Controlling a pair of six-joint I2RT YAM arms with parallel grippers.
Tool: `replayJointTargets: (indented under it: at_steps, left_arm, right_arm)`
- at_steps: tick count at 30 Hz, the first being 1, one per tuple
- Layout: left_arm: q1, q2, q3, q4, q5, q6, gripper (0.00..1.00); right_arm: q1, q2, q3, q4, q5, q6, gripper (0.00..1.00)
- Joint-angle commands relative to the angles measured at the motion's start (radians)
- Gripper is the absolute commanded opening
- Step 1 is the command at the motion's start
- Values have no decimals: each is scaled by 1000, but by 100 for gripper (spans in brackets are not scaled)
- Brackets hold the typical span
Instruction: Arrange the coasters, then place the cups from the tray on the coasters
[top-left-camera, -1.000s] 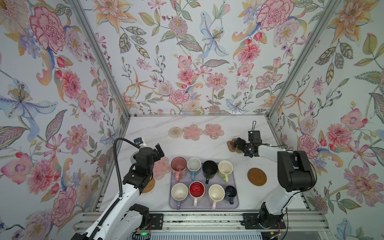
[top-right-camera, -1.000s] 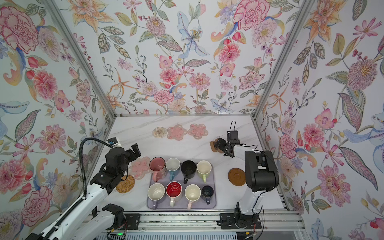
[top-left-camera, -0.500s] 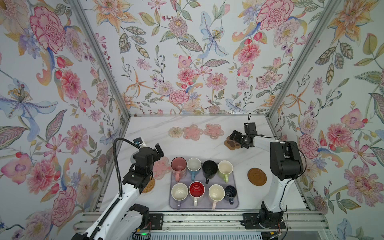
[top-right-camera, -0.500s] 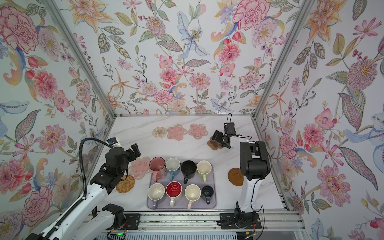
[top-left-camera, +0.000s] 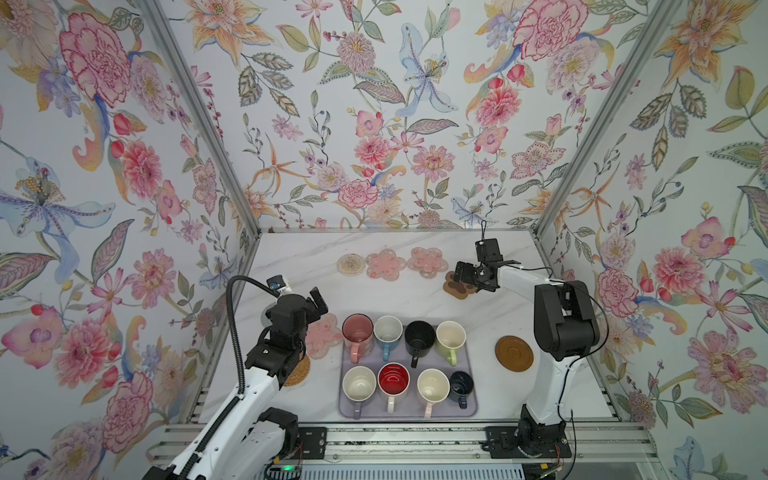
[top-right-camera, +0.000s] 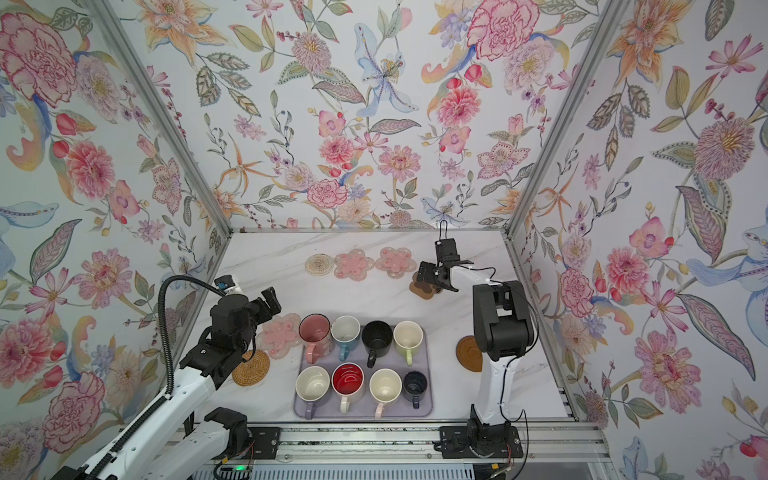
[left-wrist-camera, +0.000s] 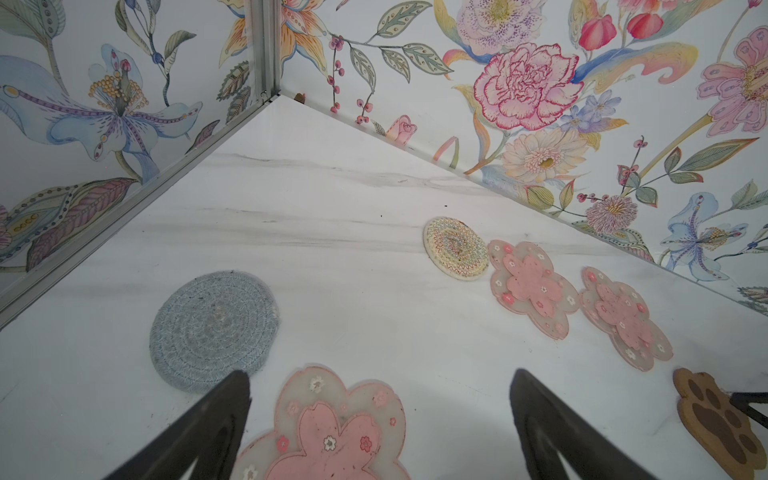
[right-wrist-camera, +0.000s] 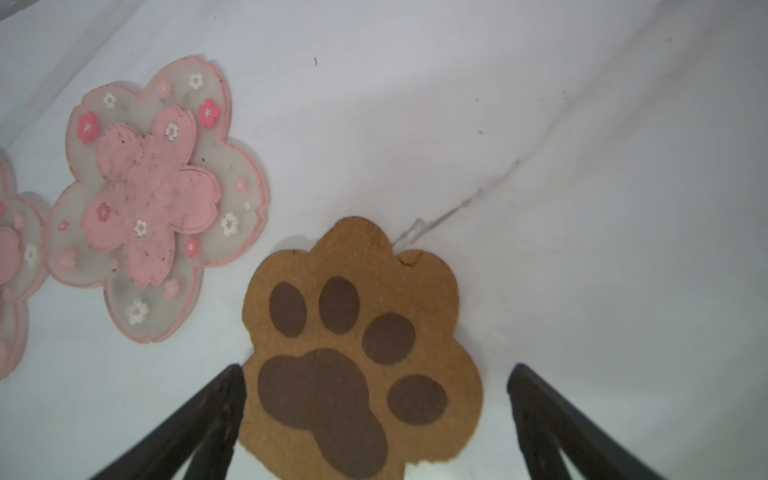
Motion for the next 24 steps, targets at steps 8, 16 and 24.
replayJointTargets:
  at_steps: [8, 16, 24]
  left_arm:
    - [17, 15, 2, 14, 26, -2, 99]
    - [19, -5, -9, 7, 26, 7, 99]
    - [21, -46, -20, -14, 9, 10, 99]
  right_arm:
    - [107, -169, -185, -59, 161, -1, 99]
    - [154, -107, -190, -60, 189, 25, 99]
    - [158, -46, -160, -62, 212, 23, 99]
